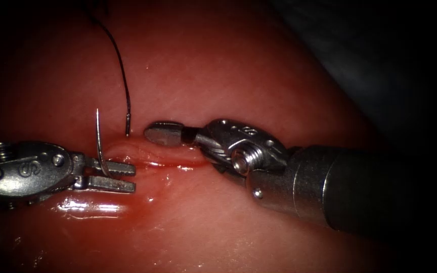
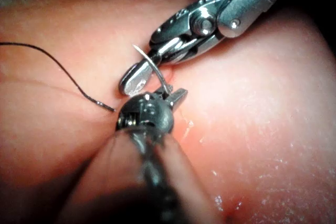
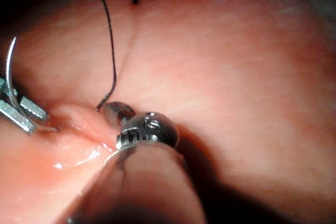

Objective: Wound Closure
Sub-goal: Use the left gripper to pull the needle through the tissue

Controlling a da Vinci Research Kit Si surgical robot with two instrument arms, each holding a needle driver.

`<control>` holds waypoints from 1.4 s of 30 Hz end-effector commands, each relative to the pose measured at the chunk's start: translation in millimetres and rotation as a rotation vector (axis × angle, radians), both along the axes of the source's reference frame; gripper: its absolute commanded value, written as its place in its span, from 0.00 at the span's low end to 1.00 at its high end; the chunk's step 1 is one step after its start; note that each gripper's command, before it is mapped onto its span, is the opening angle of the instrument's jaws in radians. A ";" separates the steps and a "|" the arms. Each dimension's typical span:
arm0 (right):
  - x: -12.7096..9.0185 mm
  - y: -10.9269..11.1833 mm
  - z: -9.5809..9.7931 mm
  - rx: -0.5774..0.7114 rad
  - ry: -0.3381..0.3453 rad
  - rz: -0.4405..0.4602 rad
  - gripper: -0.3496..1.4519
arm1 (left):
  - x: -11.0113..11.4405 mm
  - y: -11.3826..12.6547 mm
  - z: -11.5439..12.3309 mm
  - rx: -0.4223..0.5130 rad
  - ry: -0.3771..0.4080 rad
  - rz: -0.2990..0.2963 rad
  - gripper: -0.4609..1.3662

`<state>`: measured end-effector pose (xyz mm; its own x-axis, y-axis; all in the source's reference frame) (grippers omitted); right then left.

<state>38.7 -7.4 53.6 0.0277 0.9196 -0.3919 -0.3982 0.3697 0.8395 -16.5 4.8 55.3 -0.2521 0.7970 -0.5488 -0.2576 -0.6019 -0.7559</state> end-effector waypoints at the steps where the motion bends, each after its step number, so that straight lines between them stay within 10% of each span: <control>1: -0.1 0.2 0.3 0.003 -0.018 -0.004 0.00 | -0.1 0.1 -0.3 0.045 -0.033 0.001 0.06; 13: -0.4 -1.4 2.9 0.007 -0.100 -0.056 0.00 | -0.2 4.1 -2.8 0.528 -0.140 -0.187 0.06; 23: -0.5 -1.6 3.4 -0.001 -0.112 -0.048 0.00 | 0.3 6.2 -6.7 0.615 -0.188 -0.215 0.06; 32: -0.5 -1.8 3.5 -0.003 -0.111 -0.049 0.00 | 0.8 6.3 -10.5 0.420 -0.230 -0.163 0.06; 42: -0.5 -1.9 3.5 -0.003 -0.111 -0.050 0.00 | 0.8 8.7 -14.5 -0.081 -0.189 -0.110 0.06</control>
<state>38.2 -9.3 57.1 0.1169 0.9147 -0.3867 -0.4647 0.3945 0.7927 -16.0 14.1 40.3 -0.0617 0.7243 -0.6867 -0.2103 -0.6820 -0.7005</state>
